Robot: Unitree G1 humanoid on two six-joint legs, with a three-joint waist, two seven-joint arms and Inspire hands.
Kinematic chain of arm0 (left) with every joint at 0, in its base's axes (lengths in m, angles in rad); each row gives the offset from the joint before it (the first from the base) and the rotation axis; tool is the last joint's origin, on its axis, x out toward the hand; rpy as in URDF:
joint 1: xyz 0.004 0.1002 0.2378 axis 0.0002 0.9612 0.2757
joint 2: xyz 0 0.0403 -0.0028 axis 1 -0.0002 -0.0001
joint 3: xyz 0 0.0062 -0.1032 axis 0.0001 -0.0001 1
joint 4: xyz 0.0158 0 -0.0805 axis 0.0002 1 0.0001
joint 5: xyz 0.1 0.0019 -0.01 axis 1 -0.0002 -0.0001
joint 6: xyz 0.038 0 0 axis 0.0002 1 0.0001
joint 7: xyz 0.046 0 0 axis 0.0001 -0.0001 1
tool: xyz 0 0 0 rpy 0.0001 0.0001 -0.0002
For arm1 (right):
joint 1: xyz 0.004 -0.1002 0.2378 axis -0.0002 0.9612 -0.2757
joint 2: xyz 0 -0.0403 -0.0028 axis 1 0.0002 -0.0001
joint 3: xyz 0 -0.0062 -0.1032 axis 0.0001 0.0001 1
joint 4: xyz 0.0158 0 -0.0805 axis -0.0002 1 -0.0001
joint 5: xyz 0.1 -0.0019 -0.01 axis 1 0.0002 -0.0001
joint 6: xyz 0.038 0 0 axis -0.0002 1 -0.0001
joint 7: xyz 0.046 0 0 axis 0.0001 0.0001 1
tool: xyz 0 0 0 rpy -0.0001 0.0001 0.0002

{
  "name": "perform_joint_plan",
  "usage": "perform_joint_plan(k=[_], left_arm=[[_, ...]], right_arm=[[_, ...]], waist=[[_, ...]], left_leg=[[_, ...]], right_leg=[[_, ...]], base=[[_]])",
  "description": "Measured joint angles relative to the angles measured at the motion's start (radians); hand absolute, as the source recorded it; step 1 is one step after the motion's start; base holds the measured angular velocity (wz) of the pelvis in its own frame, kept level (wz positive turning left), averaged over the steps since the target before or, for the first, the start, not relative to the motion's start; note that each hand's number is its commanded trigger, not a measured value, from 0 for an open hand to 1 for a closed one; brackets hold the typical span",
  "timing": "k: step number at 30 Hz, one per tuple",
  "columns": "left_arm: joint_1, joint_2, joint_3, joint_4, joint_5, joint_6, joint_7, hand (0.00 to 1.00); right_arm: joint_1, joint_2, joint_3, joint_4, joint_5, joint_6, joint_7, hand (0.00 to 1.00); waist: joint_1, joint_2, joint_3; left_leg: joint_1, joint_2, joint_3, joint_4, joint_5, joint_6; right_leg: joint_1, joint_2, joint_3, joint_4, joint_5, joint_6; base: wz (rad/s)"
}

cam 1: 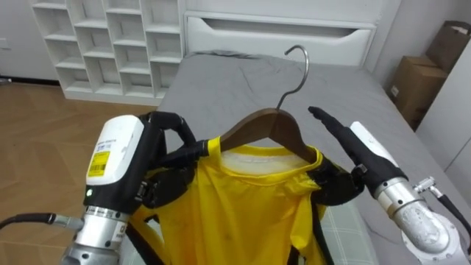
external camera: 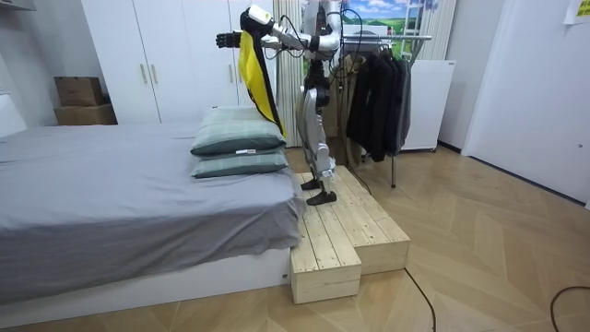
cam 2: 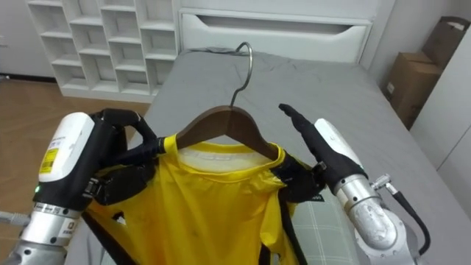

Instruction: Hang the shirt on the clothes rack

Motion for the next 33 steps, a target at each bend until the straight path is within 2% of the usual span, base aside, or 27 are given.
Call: perform_joint_plan(k=[9,15,27,30,33], left_arm=[[0.0,0.0,-0.001,0.0,-0.006,0.001,0.002,1.0],[0.0,0.001,0.001,0.0,-0.015,0.001,-0.007,1.0],[-0.013,0.02,0.0,0.0,-0.014,0.001,0.003,1.0],[-0.017,0.028,0.0,0.0,-0.014,0.001,-0.008,1.0],[-0.02,0.033,0.0,0.0,-0.015,0.002,-0.032,1.0]], right_arm=[[-0.005,-0.004,0.0,0.0,-0.011,0.0,0.0,0.0],[-0.005,-0.004,-0.003,0.0,-0.01,0.0,0.008,0.0],[-0.005,-0.005,0.0,0.0,-0.016,0.0,0.04,0.0],[-0.005,-0.012,0.002,0.0,-0.03,0.0,0.086,0.0],[-0.005,-0.044,0.026,0.0,-0.024,0.0,0.132,0.0]], waist=[[-0.013,-0.01,0.0044],[-0.025,-0.018,0.0045],[-0.023,-0.028,0.0105],[-0.021,-0.028,0.0105],[-0.016,-0.029,0.0111]], left_leg=[[-0.003,0.001,0.001,-0.003,0.0,0.0],[0.001,0.001,-0.003,-0.002,0.0,0.0],[-0.002,0.0,-0.005,-0.002,0.0,0.0],[-0.002,0.0,-0.005,-0.002,0.0,0.0],[-0.001,-0.001,-0.007,-0.002,0.0,0.0]], right_leg=[[-0.004,0.0,0.0,0.0,0.0,0.0],[0.003,0.0,-0.002,-0.004,0.0,0.0],[0.007,0.001,-0.004,-0.019,0.0,0.0],[0.007,0.0,-0.003,-0.019,0.0,0.0],[0.01,0.0,-0.005,-0.019,0.0,0.0]], base=[[0.0],[0.0],[0.0],[0.0],[0.02]])
